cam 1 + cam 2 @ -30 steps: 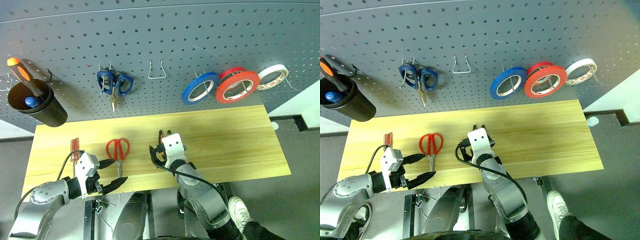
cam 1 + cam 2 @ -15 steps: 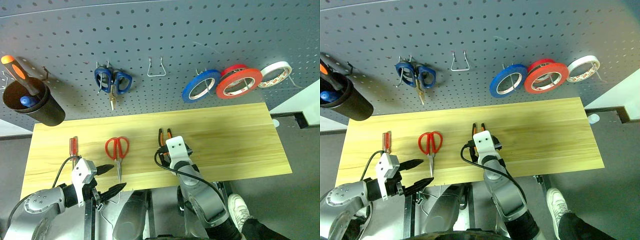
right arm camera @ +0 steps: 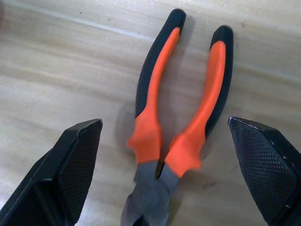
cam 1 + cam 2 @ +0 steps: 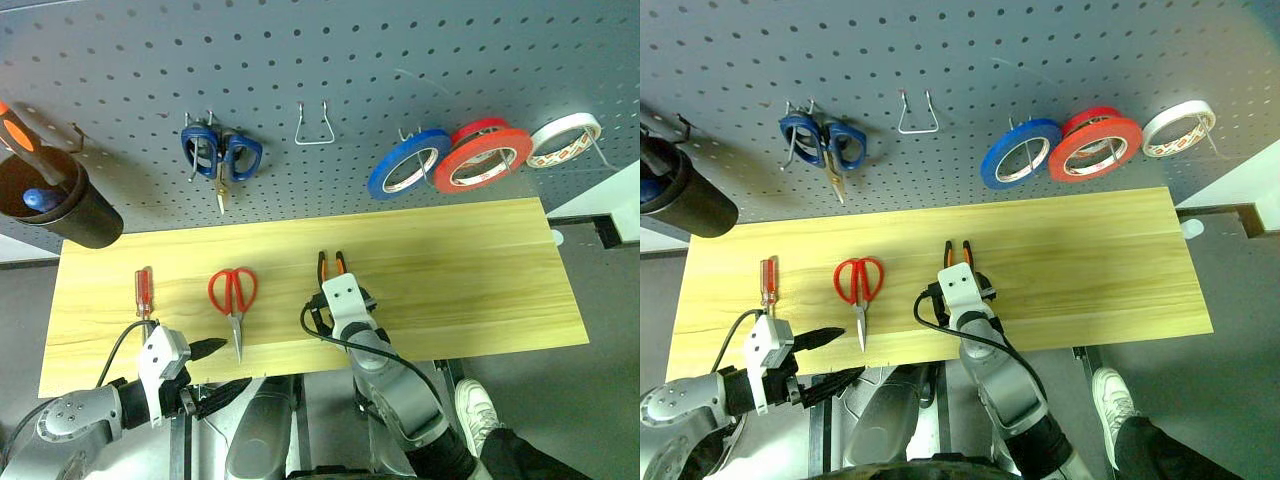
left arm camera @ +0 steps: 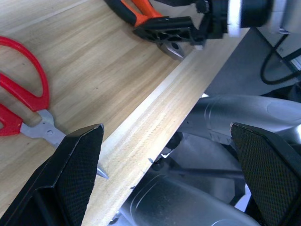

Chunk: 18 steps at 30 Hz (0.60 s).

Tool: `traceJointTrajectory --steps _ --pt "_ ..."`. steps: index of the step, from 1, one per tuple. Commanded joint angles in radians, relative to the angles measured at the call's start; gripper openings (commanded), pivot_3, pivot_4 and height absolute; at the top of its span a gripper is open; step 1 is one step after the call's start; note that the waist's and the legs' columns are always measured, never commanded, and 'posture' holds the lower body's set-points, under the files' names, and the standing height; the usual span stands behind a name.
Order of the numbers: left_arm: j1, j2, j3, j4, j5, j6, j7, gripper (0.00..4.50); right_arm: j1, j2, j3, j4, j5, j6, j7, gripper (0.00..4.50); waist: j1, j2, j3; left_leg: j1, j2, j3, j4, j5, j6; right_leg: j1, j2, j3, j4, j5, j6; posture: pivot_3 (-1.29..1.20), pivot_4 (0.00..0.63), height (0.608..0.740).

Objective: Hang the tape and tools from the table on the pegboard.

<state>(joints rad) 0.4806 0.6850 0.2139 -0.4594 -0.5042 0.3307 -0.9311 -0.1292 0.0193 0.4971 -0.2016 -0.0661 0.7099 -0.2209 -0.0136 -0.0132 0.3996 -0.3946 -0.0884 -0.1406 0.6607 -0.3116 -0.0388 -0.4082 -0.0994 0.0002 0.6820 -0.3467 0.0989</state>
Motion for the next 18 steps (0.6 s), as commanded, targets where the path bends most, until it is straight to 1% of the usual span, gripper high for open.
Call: traceJointTrajectory --steps 1,13,18 --pt "0.036 -0.001 0.020 -0.039 -0.020 0.009 0.000 4.50 -0.015 0.126 0.005 0.005 -0.001 -0.022 -0.019 4.48 0.000 0.000 0.004 0.000 0.000 0.000 0.000 0.000 0.000 0.000 0.000 0.000 0.000 0.000 0.000 0.11 0.474 0.725" --pt "0.053 0.000 0.027 -0.058 -0.026 0.021 0.007 4.50 -0.039 0.124 -0.018 0.020 -0.006 0.025 -0.053 4.48 0.000 0.000 0.011 -0.003 0.000 0.001 -0.004 0.000 0.000 -0.004 0.000 0.000 -0.001 0.000 0.000 0.11 0.478 0.725" --pt "0.046 -0.002 0.021 -0.055 -0.025 0.022 0.012 4.50 -0.042 0.127 -0.019 0.006 0.010 0.093 -0.037 4.48 0.001 0.000 0.011 -0.003 0.000 0.001 -0.005 0.000 0.000 -0.005 0.000 0.000 -0.002 0.000 0.000 0.10 0.474 0.725"
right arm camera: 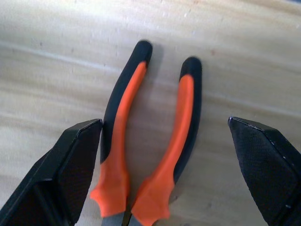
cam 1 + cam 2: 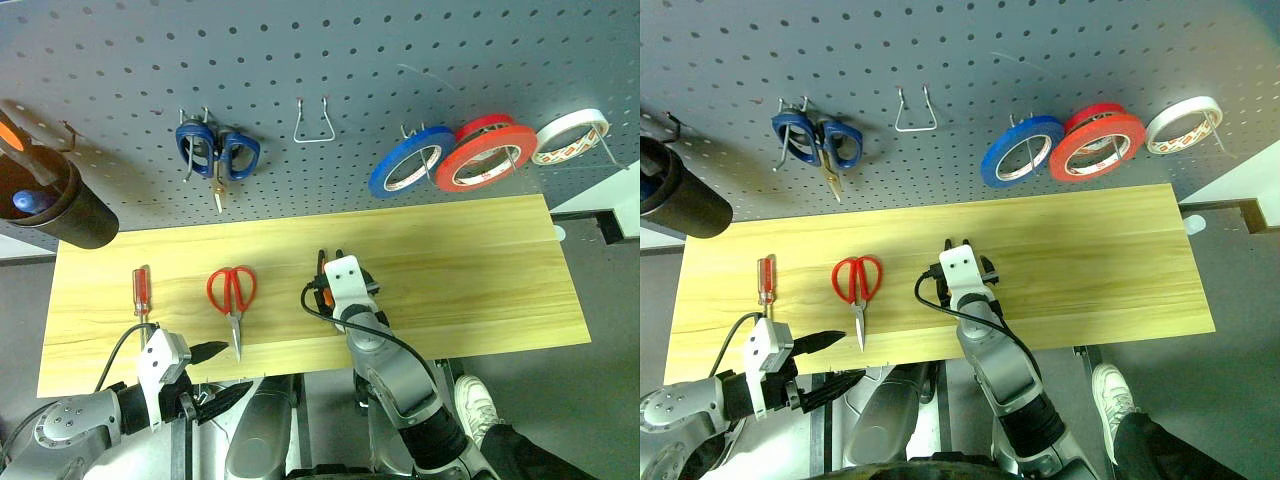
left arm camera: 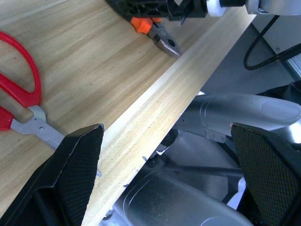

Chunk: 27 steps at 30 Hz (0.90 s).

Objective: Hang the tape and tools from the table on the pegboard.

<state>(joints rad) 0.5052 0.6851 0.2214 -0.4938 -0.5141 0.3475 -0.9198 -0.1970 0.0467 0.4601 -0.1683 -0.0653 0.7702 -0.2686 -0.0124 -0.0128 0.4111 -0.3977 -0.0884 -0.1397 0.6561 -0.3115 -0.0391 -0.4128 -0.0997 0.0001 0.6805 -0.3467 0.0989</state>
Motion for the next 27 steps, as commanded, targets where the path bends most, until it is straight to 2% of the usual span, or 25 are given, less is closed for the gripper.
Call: traceJointTrajectory --steps 1,13,16,20,21,27 --pt "0.019 -0.003 0.012 -0.020 -0.014 0.005 0.002 4.50 0.022 0.100 0.019 -0.028 0.014 0.044 0.018 4.48 0.000 0.000 0.000 0.000 0.000 0.000 0.000 0.000 0.000 0.000 0.000 0.000 0.000 0.000 0.000 0.10 0.473 0.725" --pt "0.022 -0.009 -0.004 -0.024 -0.007 0.000 0.010 4.50 -0.014 0.106 0.010 -0.021 0.045 0.135 0.055 4.48 -0.002 0.000 0.000 0.000 0.000 0.001 -0.004 0.001 -0.001 -0.003 -0.001 0.000 -0.001 0.000 0.000 0.09 0.469 0.725" --pt "0.018 -0.011 -0.008 -0.022 -0.004 -0.002 0.013 4.50 -0.022 0.101 0.009 -0.022 0.050 0.147 0.063 3.89 -0.002 0.000 0.000 0.000 0.000 0.001 -0.004 0.001 -0.001 -0.003 -0.001 0.000 -0.001 0.000 0.000 0.09 0.465 0.725" --pt "0.012 -0.014 -0.011 -0.017 -0.002 -0.003 0.015 4.50 -0.026 0.096 0.005 -0.029 0.051 0.152 0.066 2.52 -0.001 0.000 0.000 -0.001 0.000 0.001 -0.005 0.001 -0.001 -0.003 -0.001 0.000 -0.001 0.000 0.000 0.09 0.466 0.725" --pt "0.010 -0.014 -0.011 -0.017 -0.002 -0.003 0.016 4.50 -0.026 0.094 0.005 -0.029 0.052 0.153 0.067 2.35 -0.001 0.000 0.000 -0.001 0.000 0.002 -0.005 0.001 -0.001 -0.004 -0.001 0.000 -0.001 0.000 0.000 0.09 0.466 0.725" --pt "-0.002 -0.016 -0.020 -0.009 0.001 -0.001 0.016 4.50 -0.029 0.083 0.006 -0.030 0.054 0.139 0.081 2.35 -0.003 0.000 0.000 -0.002 0.000 0.003 -0.005 0.001 -0.001 -0.006 -0.001 0.000 0.000 0.000 0.000 0.09 0.464 0.725"
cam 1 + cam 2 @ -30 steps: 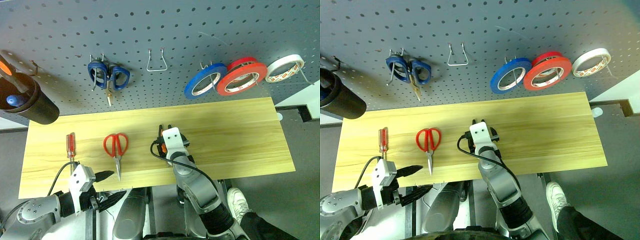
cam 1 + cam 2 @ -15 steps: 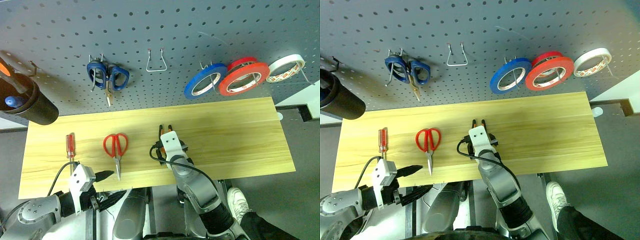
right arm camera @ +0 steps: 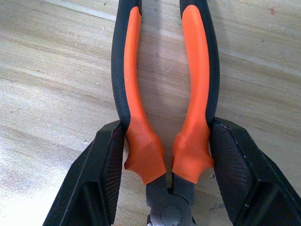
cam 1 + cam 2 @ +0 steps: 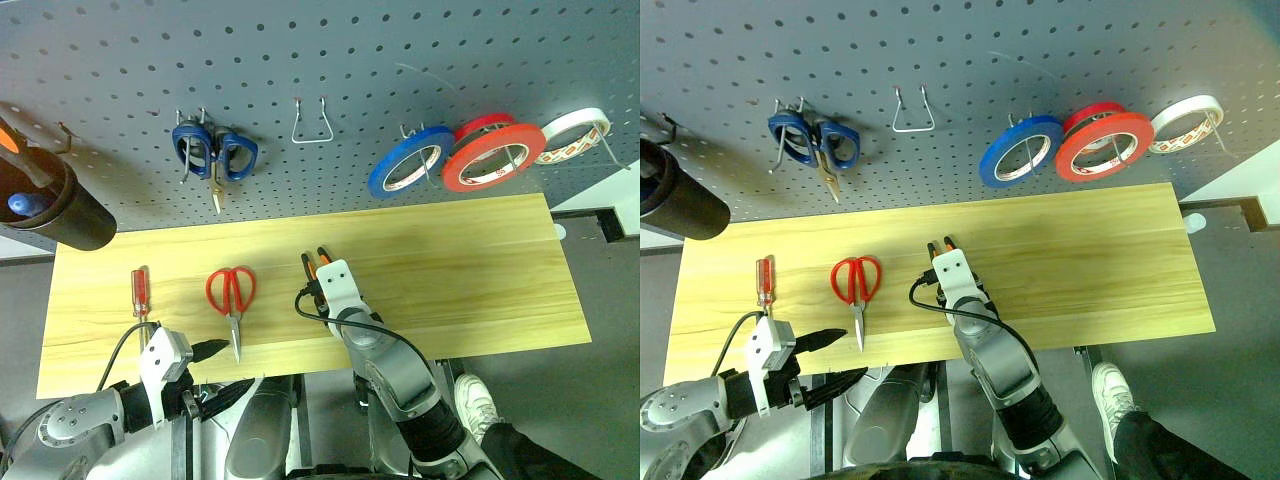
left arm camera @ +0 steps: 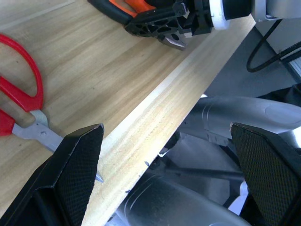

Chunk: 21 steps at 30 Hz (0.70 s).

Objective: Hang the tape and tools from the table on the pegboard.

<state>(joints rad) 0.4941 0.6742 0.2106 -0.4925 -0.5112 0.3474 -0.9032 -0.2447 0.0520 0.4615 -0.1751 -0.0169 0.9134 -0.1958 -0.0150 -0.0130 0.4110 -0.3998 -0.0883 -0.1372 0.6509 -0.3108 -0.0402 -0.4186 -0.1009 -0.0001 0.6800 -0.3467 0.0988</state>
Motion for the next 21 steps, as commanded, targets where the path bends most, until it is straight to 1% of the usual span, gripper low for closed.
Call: traceJointTrajectory --steps 1,5,13,16,19,21 --pt "0.006 -0.005 -0.011 -0.010 -0.003 0.001 -0.001 4.50 0.018 0.076 0.005 -0.023 0.006 -0.008 0.013 2.35 0.000 0.000 0.000 0.000 0.000 0.000 0.000 0.000 0.000 -0.001 0.000 0.000 0.000 0.000 0.000 0.08 0.462 0.725" --pt "-0.012 -0.005 -0.018 -0.007 -0.008 0.005 -0.003 4.50 0.012 0.063 0.006 -0.028 0.007 -0.033 0.036 2.35 -0.001 0.000 0.000 -0.003 0.000 0.000 0.000 0.000 0.000 -0.003 0.000 0.000 0.000 0.000 0.000 0.08 0.455 0.725" --pt "-0.071 -0.015 -0.023 0.001 -0.047 0.024 -0.016 4.50 0.053 -0.009 -0.015 -0.163 0.012 -0.083 0.134 2.35 -0.003 -0.001 0.000 -0.008 0.000 0.001 0.001 0.000 0.000 -0.008 0.000 -0.001 0.001 0.000 0.000 0.07 0.436 0.725" --pt "-0.092 -0.014 -0.024 0.008 -0.058 0.027 -0.022 4.50 0.091 -0.049 -0.024 -0.240 0.022 -0.115 0.191 2.35 -0.001 -0.001 -0.001 -0.008 0.000 0.001 0.001 0.000 0.000 -0.008 -0.001 -0.002 0.001 0.000 0.000 0.07 0.424 0.725" --pt "-0.115 -0.016 -0.011 0.004 -0.095 0.026 -0.038 4.50 0.176 -0.142 -0.033 -0.387 0.077 -0.172 0.312 2.35 0.001 -0.001 -0.001 -0.008 0.000 0.001 0.001 0.000 0.000 -0.008 -0.001 -0.002 0.001 0.000 0.000 0.07 0.416 0.725" --pt "-0.119 -0.019 0.010 -0.008 -0.138 0.026 -0.052 4.50 0.228 -0.190 -0.066 -0.465 0.114 -0.193 0.365 2.35 0.002 -0.002 -0.001 -0.008 0.000 0.001 0.001 0.000 0.000 -0.008 -0.001 -0.002 0.001 0.000 0.000 0.06 0.411 0.725"
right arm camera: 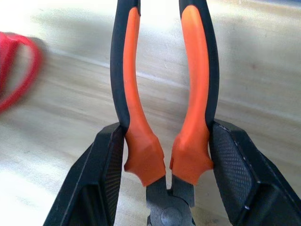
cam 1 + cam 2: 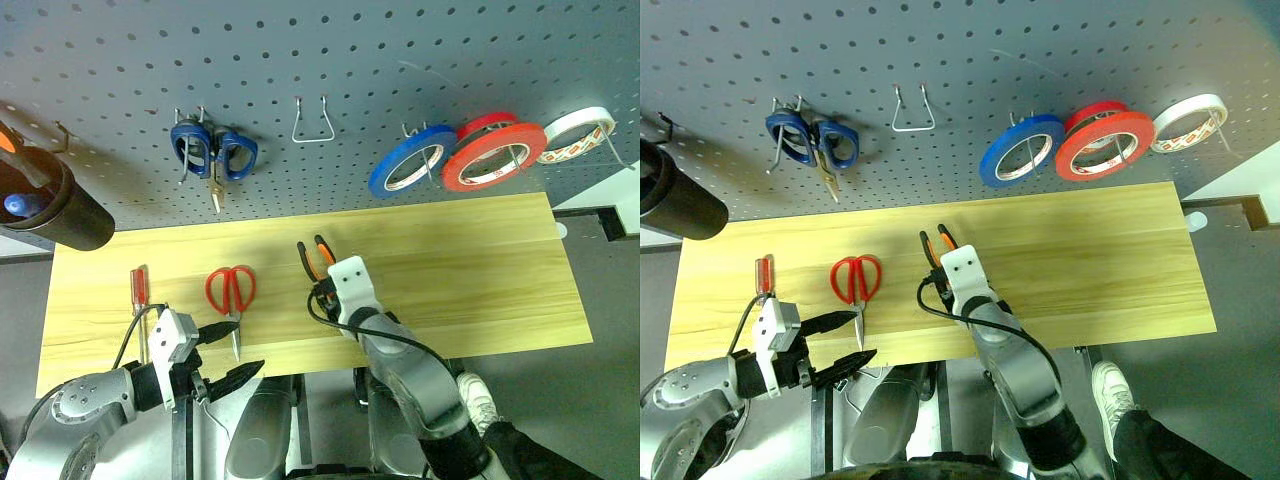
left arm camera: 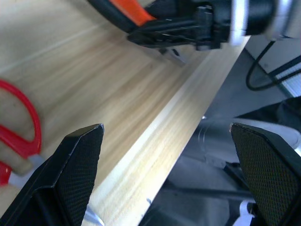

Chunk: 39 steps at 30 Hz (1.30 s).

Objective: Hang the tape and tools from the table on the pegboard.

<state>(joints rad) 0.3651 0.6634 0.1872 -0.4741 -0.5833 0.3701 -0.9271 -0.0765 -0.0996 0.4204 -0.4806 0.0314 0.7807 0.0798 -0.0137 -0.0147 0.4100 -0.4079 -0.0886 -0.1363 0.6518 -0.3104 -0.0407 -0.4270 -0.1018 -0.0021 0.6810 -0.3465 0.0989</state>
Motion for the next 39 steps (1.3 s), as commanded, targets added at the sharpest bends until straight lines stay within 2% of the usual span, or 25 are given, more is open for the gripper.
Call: traceJointTrajectory --steps 1,10,15,21,25,32,35,39 --pt "0.008 -0.011 0.041 -0.030 -0.079 -0.007 -0.035 4.50 0.082 -0.058 -0.045 -0.190 0.085 -0.068 0.112 2.35 -0.002 -0.001 0.000 0.000 0.000 0.000 0.000 0.000 0.000 0.000 0.000 0.000 0.000 0.000 0.000 0.06 0.409 0.725" --pt "0.005 -0.065 0.066 -0.046 -0.135 -0.055 -0.040 4.50 0.178 -0.157 -0.179 -0.261 0.158 -0.120 0.205 2.35 -0.001 -0.003 -0.002 0.000 0.000 0.001 0.004 0.000 0.000 0.001 0.000 0.000 0.002 0.000 0.000 0.06 0.377 0.725" --pt "-0.016 -0.067 0.116 -0.020 -0.142 -0.089 -0.053 4.50 0.180 -0.186 -0.275 -0.328 0.293 -0.171 0.324 2.35 0.001 -0.005 -0.004 0.000 0.000 0.001 0.007 0.000 0.000 0.001 0.000 -0.001 0.003 0.000 0.000 0.07 0.342 0.725" --pt "-0.074 -0.029 0.245 -0.067 -0.269 -0.044 -0.017 4.50 0.178 -0.245 -0.345 -0.354 0.367 -0.175 0.379 2.35 0.005 -0.013 -0.014 0.000 0.000 0.000 0.012 0.000 0.000 0.003 0.001 -0.001 0.005 0.001 -0.001 0.09 0.320 0.725" --pt "-0.126 -0.008 0.299 -0.095 -0.355 -0.011 0.022 4.50 0.185 -0.273 -0.371 -0.333 0.376 -0.198 0.396 2.35 0.008 -0.014 -0.019 0.000 0.000 0.000 0.013 0.000 0.000 0.004 0.001 -0.002 0.006 0.002 -0.001 0.10 0.308 0.725" --pt "-0.193 0.006 0.295 -0.081 -0.376 0.004 0.037 4.50 0.180 -0.287 -0.363 -0.342 0.383 -0.231 0.421 2.35 0.006 -0.015 -0.040 0.000 0.000 0.000 0.014 0.000 0.000 0.004 0.001 -0.002 0.007 0.002 -0.001 0.11 0.290 0.725" --pt "-0.225 0.010 0.278 -0.054 -0.364 0.006 0.031 4.50 0.152 -0.284 -0.382 -0.430 0.467 -0.214 0.431 2.35 0.007 -0.015 -0.049 0.000 0.000 0.000 0.015 0.000 -0.001 0.004 0.001 -0.002 0.008 0.002 -0.001 0.11 0.283 0.725" --pt "-0.250 0.007 0.258 -0.030 -0.350 0.006 0.017 4.50 0.049 -0.251 -0.405 -0.489 0.561 -0.192 0.367 2.35 0.003 -0.017 -0.057 0.000 0.002 0.000 0.016 0.001 -0.001 0.004 0.003 -0.002 0.008 0.004 -0.002 0.11 0.276 0.725"
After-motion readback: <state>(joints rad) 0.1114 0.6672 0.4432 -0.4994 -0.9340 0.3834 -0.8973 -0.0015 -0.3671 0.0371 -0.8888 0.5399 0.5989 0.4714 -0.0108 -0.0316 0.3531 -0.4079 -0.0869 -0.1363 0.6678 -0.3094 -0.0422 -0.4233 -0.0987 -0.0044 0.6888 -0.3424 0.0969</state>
